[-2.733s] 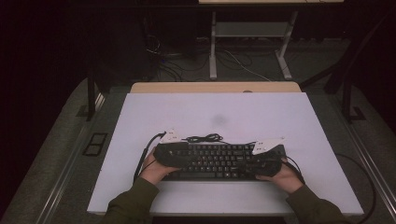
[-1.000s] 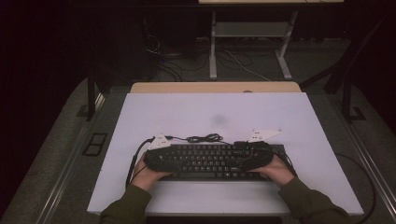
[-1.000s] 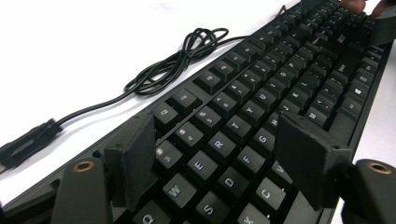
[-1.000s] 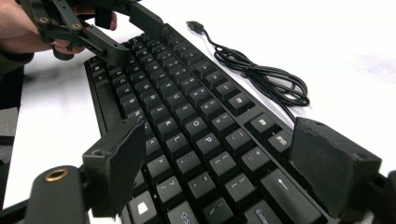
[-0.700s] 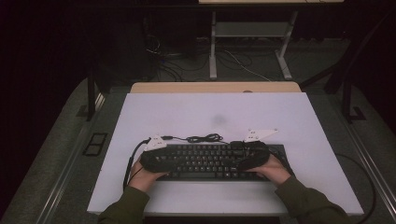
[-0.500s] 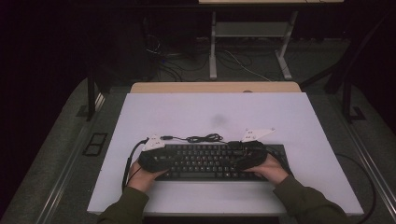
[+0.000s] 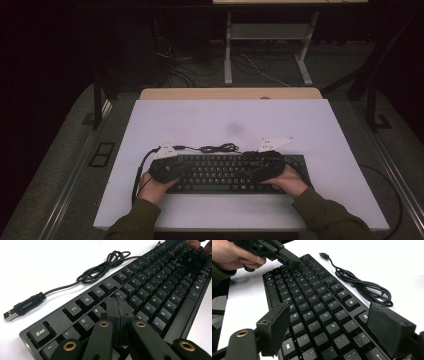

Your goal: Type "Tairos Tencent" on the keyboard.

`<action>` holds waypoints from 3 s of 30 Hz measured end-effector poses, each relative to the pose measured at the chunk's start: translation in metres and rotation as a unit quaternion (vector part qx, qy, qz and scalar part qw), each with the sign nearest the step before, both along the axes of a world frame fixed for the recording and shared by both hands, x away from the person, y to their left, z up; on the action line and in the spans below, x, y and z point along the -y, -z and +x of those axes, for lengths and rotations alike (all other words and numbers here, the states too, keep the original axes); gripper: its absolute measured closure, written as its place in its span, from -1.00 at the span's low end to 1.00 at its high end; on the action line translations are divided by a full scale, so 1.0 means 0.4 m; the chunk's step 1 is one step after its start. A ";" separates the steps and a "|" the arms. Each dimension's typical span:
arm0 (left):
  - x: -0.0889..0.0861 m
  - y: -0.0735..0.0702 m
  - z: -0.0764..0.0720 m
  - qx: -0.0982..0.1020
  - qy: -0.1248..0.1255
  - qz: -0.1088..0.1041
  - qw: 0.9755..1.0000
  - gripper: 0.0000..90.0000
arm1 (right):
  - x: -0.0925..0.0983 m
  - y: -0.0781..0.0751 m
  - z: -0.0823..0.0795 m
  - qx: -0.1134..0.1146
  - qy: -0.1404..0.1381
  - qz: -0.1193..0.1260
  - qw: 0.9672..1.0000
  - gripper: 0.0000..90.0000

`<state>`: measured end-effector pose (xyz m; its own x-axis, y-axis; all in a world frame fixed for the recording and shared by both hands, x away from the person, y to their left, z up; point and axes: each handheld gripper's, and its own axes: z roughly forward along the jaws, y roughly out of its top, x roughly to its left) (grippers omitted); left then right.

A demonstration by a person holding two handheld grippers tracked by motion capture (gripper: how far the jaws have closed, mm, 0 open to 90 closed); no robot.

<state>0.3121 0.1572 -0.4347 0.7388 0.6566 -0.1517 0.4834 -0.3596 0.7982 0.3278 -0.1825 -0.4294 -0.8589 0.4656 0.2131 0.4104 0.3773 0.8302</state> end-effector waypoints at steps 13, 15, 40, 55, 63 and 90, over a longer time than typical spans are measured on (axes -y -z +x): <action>0.017 0.011 0.010 -0.008 0.009 0.011 1.000 0.98 | 0.001 0.001 0.001 0.001 -0.001 -0.002 1.000 -0.59; 0.018 0.012 0.011 -0.009 0.009 0.010 1.000 0.98 | 0.002 0.000 0.000 0.001 -0.001 -0.002 1.000 -0.59; 0.022 0.005 0.004 -0.005 0.018 0.009 1.000 0.98 | 0.000 0.001 0.002 0.000 -0.002 -0.004 1.000 -0.59; 0.013 -0.007 -0.011 -0.006 0.014 -0.003 1.000 0.60 | -0.014 -0.001 0.002 -0.003 -0.009 -0.007 1.000 -0.57; 0.005 -0.006 -0.021 -0.005 0.006 -0.007 1.000 0.26 | -0.027 -0.003 0.007 -0.011 -0.022 -0.009 1.000 -0.46; -0.020 0.003 -0.041 0.005 -0.033 -0.007 0.999 -0.73 | -0.097 -0.005 0.007 -0.014 -0.059 -0.006 0.998 0.39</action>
<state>0.2959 0.1651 -0.4361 0.6955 0.7019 -0.1535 0.4973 -0.3160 0.8080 0.3306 -0.1436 -0.4274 -0.9019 0.3642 0.2323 0.3850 0.4335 0.8148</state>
